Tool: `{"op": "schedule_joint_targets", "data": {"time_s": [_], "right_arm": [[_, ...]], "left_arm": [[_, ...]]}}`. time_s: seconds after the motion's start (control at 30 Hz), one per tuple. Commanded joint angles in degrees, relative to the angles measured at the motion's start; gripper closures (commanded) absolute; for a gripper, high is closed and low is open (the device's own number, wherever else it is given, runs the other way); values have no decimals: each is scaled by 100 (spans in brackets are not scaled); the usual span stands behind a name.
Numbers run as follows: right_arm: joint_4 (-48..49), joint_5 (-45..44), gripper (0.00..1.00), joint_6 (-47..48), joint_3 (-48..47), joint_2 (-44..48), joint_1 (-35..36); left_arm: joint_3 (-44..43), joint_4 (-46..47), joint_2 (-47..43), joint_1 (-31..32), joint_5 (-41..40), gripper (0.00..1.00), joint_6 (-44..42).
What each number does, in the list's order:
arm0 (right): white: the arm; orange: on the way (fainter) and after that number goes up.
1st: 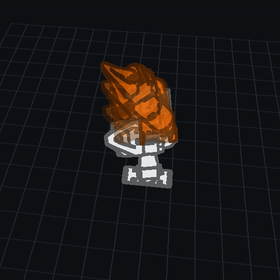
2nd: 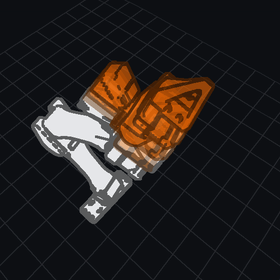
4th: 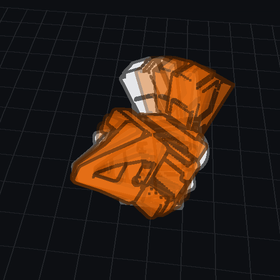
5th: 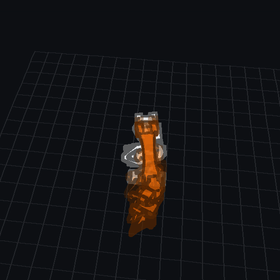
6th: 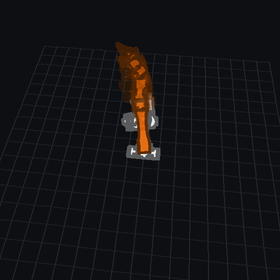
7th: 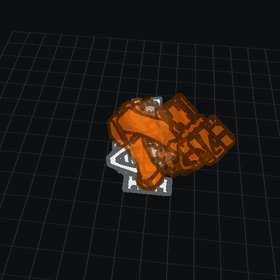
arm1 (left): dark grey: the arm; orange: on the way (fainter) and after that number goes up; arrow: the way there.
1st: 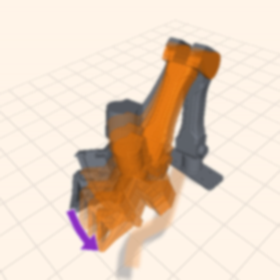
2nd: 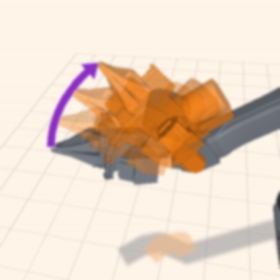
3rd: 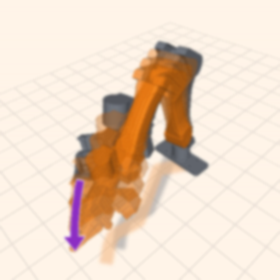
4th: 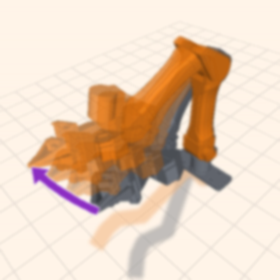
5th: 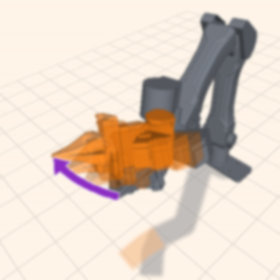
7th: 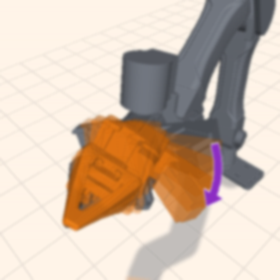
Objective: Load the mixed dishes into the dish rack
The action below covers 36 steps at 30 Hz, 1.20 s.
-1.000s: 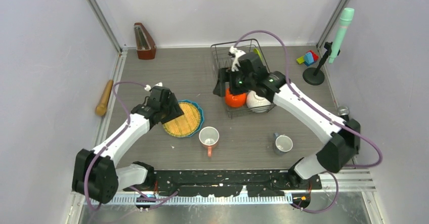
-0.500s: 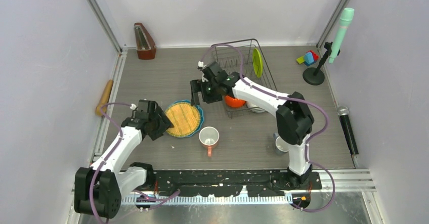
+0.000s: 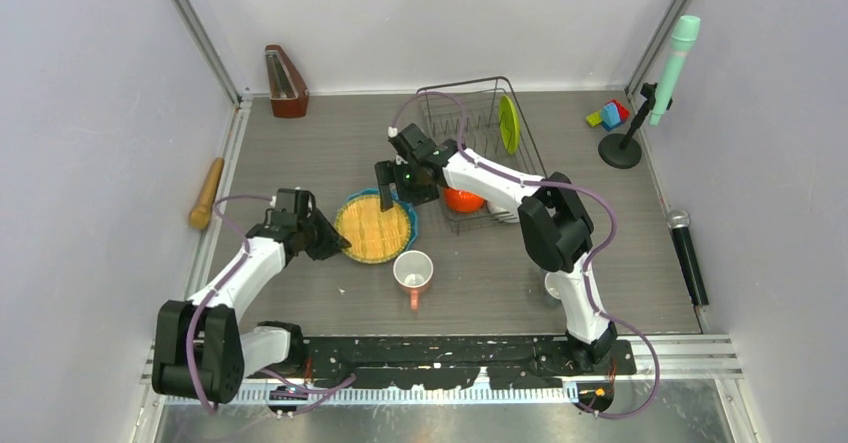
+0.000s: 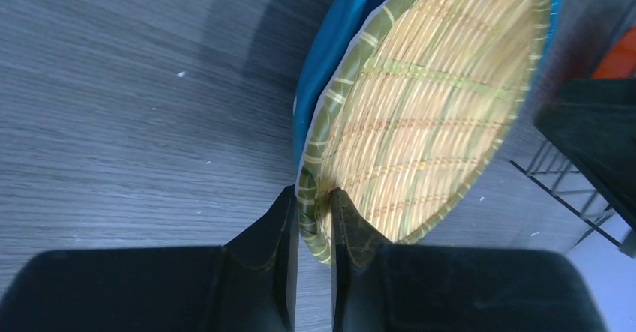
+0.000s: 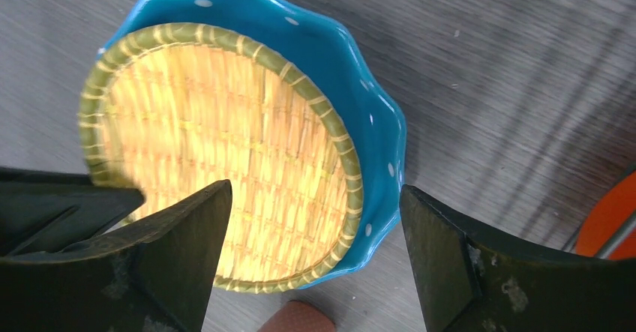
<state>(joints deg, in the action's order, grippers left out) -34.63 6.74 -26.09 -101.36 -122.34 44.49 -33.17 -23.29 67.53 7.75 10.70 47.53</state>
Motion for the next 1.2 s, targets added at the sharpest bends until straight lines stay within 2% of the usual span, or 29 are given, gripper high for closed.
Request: {"op": "schedule_joint_targets", "data": {"time_s": [0.0,0.27,0.33,0.57,0.8,0.97,1.07,1.17], "right_arm": [[-57,57,12,-71,-268,65,-108],[-74,55,13,-47,-309,417,-145],[-120,58,12,-46,-331,433,-162],[-51,372,9,-38,-304,748,-285],[320,1351,10,-159,-27,1591,-823],[370,1551,10,-308,68,2053,-975],[517,1661,12,-721,197,2267,-1137],[1096,1911,15,-1238,494,2502,-1315]], "left_arm": [[-311,-180,-439,16,-160,89,-431],[-691,-708,-1090,21,-427,95,-520],[-720,-746,-1067,16,-458,100,-525],[-922,-735,-1063,-48,-295,100,-591],[-1818,-1163,-1195,-676,483,100,-773],[-2467,-1218,-1309,-1061,843,100,-717],[-2635,-958,-1317,-1169,1239,100,-453],[-2462,-163,-1358,-1261,1826,100,135]]}}
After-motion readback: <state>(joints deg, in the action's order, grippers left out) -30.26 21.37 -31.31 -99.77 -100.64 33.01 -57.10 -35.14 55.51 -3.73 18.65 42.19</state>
